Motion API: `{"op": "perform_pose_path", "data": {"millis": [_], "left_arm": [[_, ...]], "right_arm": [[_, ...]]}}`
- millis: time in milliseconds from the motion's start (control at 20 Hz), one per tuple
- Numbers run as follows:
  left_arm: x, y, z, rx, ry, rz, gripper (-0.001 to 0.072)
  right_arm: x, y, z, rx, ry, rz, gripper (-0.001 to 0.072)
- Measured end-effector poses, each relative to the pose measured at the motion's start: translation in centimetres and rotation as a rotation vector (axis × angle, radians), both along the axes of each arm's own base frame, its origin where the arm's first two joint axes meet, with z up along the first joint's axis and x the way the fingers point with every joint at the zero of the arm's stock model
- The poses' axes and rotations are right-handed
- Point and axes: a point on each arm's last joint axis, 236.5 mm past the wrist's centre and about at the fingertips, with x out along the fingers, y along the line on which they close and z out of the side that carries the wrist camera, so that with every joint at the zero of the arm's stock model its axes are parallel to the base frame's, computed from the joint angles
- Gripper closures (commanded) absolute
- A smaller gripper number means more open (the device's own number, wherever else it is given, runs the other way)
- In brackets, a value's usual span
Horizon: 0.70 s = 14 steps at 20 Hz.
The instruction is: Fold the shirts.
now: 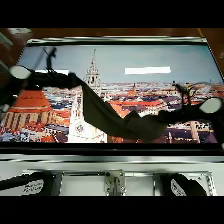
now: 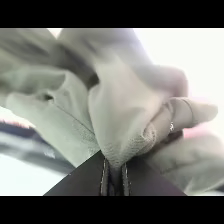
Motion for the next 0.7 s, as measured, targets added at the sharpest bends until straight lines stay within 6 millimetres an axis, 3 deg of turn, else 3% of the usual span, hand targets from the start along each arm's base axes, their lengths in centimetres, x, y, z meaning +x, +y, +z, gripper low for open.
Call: {"op": "perform_pose_path", "data": {"millis": [100, 200, 300, 400, 500, 550, 700], "left_arm": [[-1.0, 1.6, 10.2, 0.001, -0.248, 0.035, 0.0675], [-4.2, 3.4, 20.8, -0.009, -0.506, 0.089, 0.0675], [-9.3, 4.9, 29.7, -0.020, -0.738, 0.141, 0.0675], [-15.3, 6.0, 36.1, -0.033, -0.925, 0.183, 0.0675], [-20.3, 6.9, 39.5, -0.003, -1.053, 0.223, 0.0675], [-22.1, 7.4, 40.4, 0.018, -1.091, 0.248, 0.0675], [-25.0, 9.5, 40.1, 0.140, -1.096, 0.340, 0.0674]], "right_arm": [[2.0, -0.5, 8.7, -0.039, -0.269, -0.010, 0.0650], [2.2, -0.9, 18.5, -0.058, -0.550, -0.047, 0.0650], [0.8, -1.2, 26.4, -0.048, -0.766, -0.097, 0.0650], [-1.8, -1.2, 32.4, -0.013, -0.918, -0.144, 0.0650], [-4.1, -0.9, 35.3, 0.022, -0.978, -0.167, 0.0649], [-5.0, -0.8, 35.8, 0.032, -0.978, -0.169, 0.0650], [-7.0, -0.3, 33.7, 0.033, -0.859, -0.155, 0.0649]]}}
